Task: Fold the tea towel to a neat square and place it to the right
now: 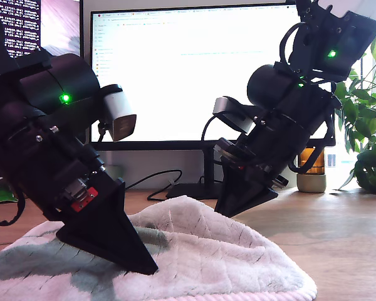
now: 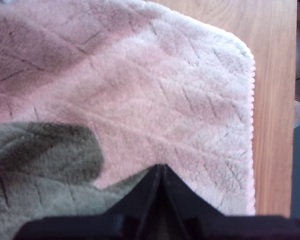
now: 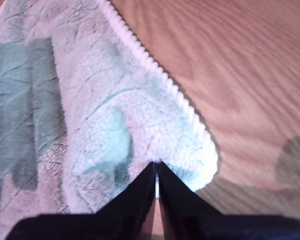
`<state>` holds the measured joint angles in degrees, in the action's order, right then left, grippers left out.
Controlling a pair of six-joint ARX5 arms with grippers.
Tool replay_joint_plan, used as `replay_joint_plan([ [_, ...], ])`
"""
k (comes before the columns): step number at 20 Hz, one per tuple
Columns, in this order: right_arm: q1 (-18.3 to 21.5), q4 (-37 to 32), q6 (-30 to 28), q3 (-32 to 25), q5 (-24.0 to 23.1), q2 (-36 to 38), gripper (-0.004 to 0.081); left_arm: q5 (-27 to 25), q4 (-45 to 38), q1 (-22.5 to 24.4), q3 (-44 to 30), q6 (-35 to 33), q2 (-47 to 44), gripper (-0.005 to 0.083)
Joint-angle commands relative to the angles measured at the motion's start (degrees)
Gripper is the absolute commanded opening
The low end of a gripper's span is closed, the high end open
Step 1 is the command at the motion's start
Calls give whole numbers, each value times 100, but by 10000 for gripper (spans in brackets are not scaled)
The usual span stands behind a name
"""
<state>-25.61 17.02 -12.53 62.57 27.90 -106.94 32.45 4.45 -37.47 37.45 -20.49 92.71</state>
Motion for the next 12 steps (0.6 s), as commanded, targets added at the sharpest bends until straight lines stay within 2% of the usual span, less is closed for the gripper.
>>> replay_joint_plan([
  [1, -57, -28, -44, 35, -57, -297, -13, -81, 243, -22, -188, 17, 61, -21],
  [6, -35, -28, -234, 35, -568, -391, -13, -81, 452, -31, -188, 17, 61, -21],
  [12, 55, 87, -608, 105, -1261, -391, -13, -323, 717, -332, -188, 17, 61, -21],
])
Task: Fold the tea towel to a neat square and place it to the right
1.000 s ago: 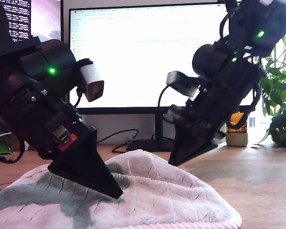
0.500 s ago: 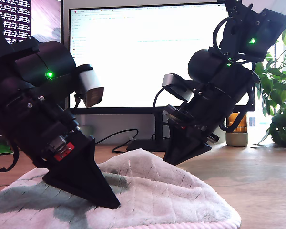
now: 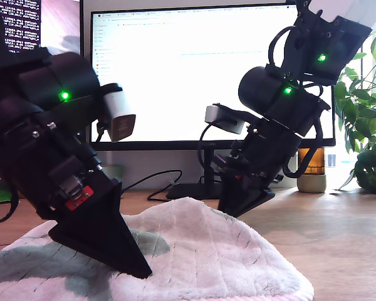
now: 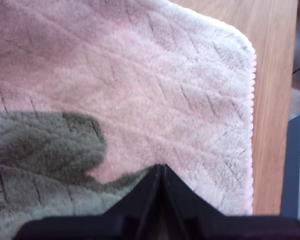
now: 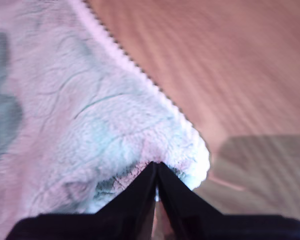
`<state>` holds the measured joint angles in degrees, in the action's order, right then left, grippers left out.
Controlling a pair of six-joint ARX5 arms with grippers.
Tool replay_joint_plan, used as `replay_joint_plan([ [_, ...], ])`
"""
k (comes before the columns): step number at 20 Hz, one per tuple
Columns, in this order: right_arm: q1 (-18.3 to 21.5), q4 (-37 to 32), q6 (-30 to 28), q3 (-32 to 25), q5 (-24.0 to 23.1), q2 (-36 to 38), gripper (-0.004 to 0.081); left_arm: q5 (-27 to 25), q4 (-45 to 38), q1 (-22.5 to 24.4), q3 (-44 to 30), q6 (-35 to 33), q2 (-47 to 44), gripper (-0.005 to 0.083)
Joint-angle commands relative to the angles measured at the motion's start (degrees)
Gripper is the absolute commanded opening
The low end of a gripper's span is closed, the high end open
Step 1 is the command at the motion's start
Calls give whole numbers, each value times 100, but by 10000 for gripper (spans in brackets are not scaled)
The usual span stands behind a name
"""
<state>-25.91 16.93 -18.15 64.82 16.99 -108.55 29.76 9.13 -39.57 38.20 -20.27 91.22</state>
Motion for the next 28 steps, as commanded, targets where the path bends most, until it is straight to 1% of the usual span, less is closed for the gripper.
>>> replay_joint_plan([
  [1, 96, 131, -144, -83, -269, -229, -13, -98, 297, -153, -262, -9, 210, -21],
  [3, 131, 256, -308, 39, -481, -229, -13, -219, 332, -175, -262, -7, 210, -21],
  [6, 199, 356, -332, 306, -514, -229, -13, -269, 326, -173, -262, -7, 210, -21],
  [11, 192, 603, -376, 741, -529, -229, -13, -323, 234, -173, -262, -9, 210, -21],
  [13, 190, 866, -365, 931, -446, -229, -13, -398, 107, -144, -262, -9, 210, -21],
  [17, 164, 1379, 35, 1316, 85, -227, -13, -387, -337, -142, -258, 2, 96, -21],
  [19, 164, 1561, 42, 1458, 269, -225, -13, -387, -627, -140, -243, 85, -28, -21],
  [25, 166, 1814, 35, 1493, 308, -98, -13, -367, -704, -120, -227, 153, -546, -21],
  [28, 166, 1897, 20, 1493, 306, 164, -13, -396, -568, -81, -227, 227, -872, -21],
])
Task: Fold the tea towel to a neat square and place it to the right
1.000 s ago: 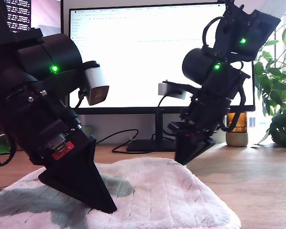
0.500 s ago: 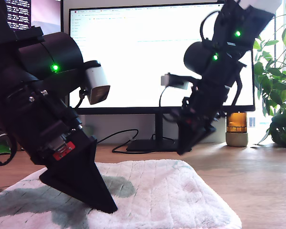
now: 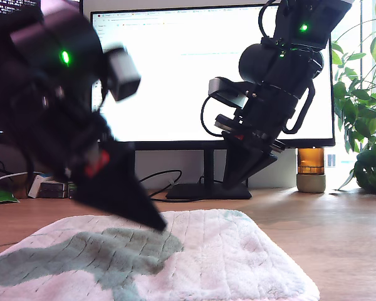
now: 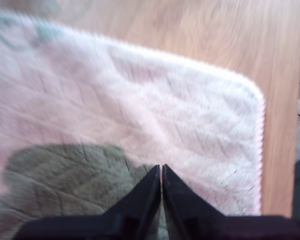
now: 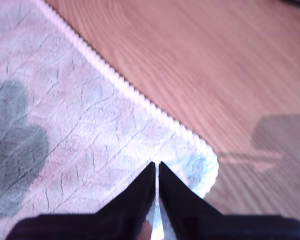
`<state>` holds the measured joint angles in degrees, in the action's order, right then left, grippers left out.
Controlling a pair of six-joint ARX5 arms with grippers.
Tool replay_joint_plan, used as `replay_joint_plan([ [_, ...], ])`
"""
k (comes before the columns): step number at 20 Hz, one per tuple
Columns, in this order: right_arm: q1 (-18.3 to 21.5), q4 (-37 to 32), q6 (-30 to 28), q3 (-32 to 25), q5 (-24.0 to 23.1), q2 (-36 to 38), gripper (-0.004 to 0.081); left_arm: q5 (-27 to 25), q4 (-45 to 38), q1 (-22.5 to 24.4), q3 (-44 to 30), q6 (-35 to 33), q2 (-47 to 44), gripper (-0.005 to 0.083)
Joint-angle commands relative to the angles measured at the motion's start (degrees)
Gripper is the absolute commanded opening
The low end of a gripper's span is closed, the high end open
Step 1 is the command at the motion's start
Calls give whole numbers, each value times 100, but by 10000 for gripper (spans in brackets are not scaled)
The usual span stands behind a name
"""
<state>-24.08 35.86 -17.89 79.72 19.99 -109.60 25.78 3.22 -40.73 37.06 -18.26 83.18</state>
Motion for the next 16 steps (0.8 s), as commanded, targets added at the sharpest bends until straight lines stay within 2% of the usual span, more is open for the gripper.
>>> replay_joint_plan([
  [1, -17, 28, 11, 2, 4, 404, -13, -31, 90, 52, -114, 35, -203, -21],
  [5, -17, -179, 26, 35, 131, 756, -13, -42, -61, 50, -4, 31, -590, -21],
  [8, -31, -289, 669, 101, 219, 769, -13, -199, -188, 70, 254, 66, -695, -21],
  [9, -48, -197, 706, 98, 219, 787, -13, -251, -190, 109, 293, 385, -767, -21],
  [13, -116, -42, 505, 85, 184, 1062, -13, -570, 87, 428, 293, 466, -1294, -21],
  [16, -212, -214, 577, -26, -376, 1552, -13, -525, 326, 654, 293, 505, -1735, -21],
])
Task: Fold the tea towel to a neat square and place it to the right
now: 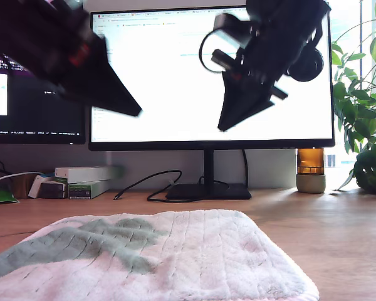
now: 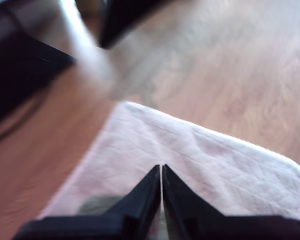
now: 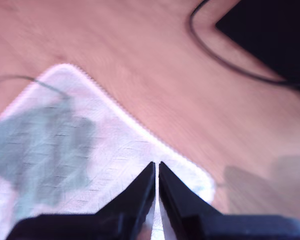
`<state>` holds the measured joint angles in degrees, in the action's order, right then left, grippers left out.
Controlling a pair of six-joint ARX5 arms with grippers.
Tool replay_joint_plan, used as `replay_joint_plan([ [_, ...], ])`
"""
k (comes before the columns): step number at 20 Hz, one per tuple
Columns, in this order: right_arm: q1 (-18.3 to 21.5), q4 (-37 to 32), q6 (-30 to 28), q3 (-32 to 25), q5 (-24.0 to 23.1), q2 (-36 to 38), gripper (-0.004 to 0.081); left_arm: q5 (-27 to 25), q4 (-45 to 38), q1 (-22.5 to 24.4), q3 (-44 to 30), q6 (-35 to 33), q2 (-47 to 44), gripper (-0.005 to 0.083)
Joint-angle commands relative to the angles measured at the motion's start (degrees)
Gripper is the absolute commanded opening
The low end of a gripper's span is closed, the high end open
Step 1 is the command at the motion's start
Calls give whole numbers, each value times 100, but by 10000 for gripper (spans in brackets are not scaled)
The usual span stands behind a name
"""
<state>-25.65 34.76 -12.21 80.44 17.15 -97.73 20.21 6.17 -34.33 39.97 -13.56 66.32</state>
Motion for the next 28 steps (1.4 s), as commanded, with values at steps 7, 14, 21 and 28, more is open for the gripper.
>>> replay_joint_plan([
  [7, -323, -1178, 293, -1576, -682, 1915, -13, 337, 605, 334, -118, 90, -708, -21],
  [14, -409, -1606, 490, -3554, -863, 3480, -13, 417, 632, 363, -1027, 680, -1637, -21],
  [21, -586, -640, 632, -4675, -658, 4907, -13, 372, 1180, 68, -1687, 1580, -3062, -21],
  [28, -625, -101, 614, -4669, -721, 4953, -13, 369, 2188, -160, -1351, 1327, -3215, -20],
])
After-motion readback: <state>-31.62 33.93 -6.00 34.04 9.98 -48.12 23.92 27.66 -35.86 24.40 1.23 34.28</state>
